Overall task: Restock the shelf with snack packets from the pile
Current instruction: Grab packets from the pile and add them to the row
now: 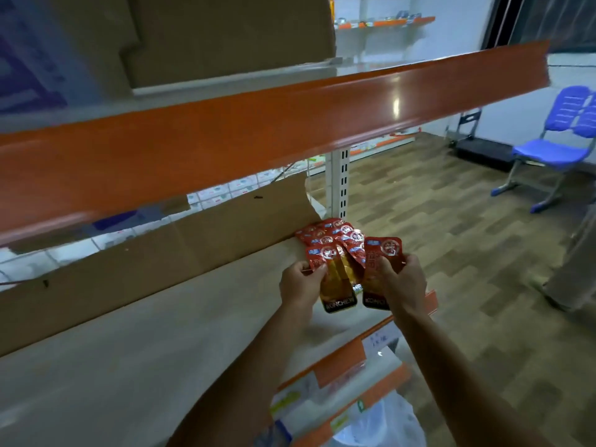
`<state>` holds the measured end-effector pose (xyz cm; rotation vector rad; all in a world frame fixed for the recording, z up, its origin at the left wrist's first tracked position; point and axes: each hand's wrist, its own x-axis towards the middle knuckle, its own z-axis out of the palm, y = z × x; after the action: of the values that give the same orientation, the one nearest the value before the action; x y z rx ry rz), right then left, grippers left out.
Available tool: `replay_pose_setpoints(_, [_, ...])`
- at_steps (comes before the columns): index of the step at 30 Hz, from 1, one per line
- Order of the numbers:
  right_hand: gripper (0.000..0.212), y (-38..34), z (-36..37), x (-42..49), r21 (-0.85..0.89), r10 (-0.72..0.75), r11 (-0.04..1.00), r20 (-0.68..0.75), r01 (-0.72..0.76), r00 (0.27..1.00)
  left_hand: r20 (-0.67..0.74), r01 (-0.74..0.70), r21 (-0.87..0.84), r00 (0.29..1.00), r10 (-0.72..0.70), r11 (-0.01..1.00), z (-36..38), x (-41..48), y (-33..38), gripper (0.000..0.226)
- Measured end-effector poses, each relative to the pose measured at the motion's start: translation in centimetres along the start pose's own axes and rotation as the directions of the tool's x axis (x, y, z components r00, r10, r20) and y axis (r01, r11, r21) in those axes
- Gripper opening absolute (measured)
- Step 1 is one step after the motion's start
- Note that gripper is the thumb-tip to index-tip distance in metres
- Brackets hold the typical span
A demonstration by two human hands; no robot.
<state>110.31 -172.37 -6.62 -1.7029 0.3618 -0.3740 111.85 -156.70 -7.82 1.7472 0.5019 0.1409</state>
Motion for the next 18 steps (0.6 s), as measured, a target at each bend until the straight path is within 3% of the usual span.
replay_pose_setpoints(5, [0.034,0.6,-0.2,2.2,-0.051,-0.037,0.998,0.054,0.039,0.998,-0.022,0.053,0.016,0.998,-0.053,0.998,1.6,-0.3,-0.7,0.012])
replay_pose_setpoints(9, [0.035,0.9,-0.3,3.0,-0.060,-0.051,0.997,0.107,0.057,0.993,-0.067,0.060,0.063,0.996,-0.056,0.996,2.5,-0.3,-0.8,0.024])
replay_pose_setpoints(18, [0.033,1.6,-0.6,4.1,-0.031,-0.045,0.998,0.172,0.051,0.984,-0.104,0.043,0.339,0.995,-0.008,0.940,4.2,0.1,-0.2,0.028])
